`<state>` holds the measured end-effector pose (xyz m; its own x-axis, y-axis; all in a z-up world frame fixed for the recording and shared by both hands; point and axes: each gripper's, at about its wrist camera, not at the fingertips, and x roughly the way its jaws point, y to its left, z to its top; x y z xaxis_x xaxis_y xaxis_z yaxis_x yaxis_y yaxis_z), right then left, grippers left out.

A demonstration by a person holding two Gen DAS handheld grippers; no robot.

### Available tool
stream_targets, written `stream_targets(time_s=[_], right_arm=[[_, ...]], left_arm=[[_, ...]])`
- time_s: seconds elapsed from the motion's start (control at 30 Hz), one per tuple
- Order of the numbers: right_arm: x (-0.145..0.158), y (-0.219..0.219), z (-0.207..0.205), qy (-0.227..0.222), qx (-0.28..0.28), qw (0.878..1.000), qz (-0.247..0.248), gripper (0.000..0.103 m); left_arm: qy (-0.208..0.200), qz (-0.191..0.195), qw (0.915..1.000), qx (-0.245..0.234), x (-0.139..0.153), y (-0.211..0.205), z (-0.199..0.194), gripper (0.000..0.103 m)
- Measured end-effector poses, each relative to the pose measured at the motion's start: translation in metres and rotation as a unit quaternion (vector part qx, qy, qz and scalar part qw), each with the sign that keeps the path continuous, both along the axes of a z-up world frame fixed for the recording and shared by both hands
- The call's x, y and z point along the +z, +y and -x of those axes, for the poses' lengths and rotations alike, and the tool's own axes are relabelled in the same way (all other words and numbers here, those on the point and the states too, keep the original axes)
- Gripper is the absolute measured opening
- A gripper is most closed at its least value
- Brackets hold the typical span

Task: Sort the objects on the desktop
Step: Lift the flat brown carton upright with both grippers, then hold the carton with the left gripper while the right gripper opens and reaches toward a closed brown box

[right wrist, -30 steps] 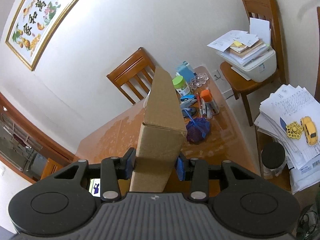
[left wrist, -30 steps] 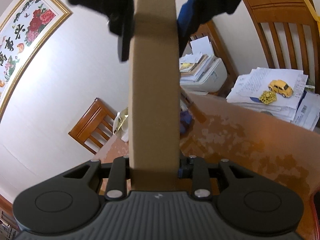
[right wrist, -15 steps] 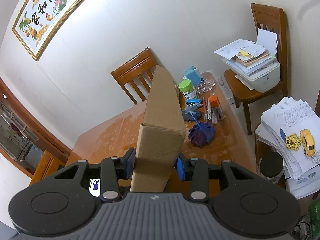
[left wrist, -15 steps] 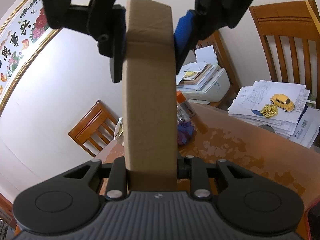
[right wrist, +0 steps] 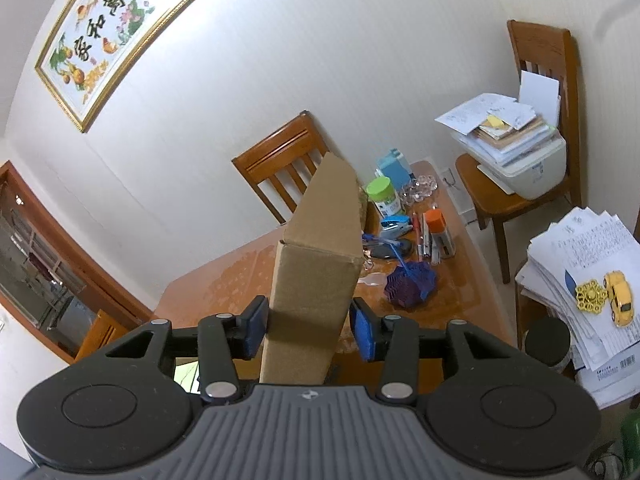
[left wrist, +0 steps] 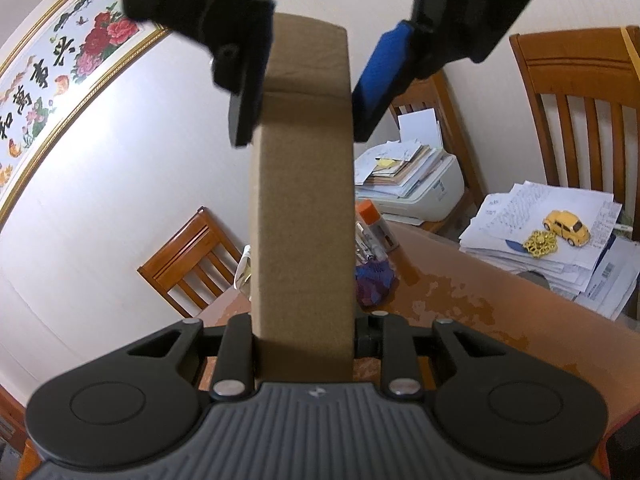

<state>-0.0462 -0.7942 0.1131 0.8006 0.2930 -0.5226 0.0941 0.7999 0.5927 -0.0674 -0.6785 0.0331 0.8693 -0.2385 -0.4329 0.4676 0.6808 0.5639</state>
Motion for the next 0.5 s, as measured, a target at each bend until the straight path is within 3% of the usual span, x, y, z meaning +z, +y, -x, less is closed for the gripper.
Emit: stream_targets(time_s=[0.3,0.5], right_arm=[[0.015,-0.022,0.029,-0.070,-0.032,0.996,-0.036,0.059],[-0.009,-0.056,0.046,-0.039,-0.081,0.993,-0.076,0.062]], left_arm=[[0.023,0.044,0.9985,0.024,0.017,0.016,-0.012,0.026],[0.067,0.100,0.9920,0.038,0.038,0.037,-0.028,0.026]])
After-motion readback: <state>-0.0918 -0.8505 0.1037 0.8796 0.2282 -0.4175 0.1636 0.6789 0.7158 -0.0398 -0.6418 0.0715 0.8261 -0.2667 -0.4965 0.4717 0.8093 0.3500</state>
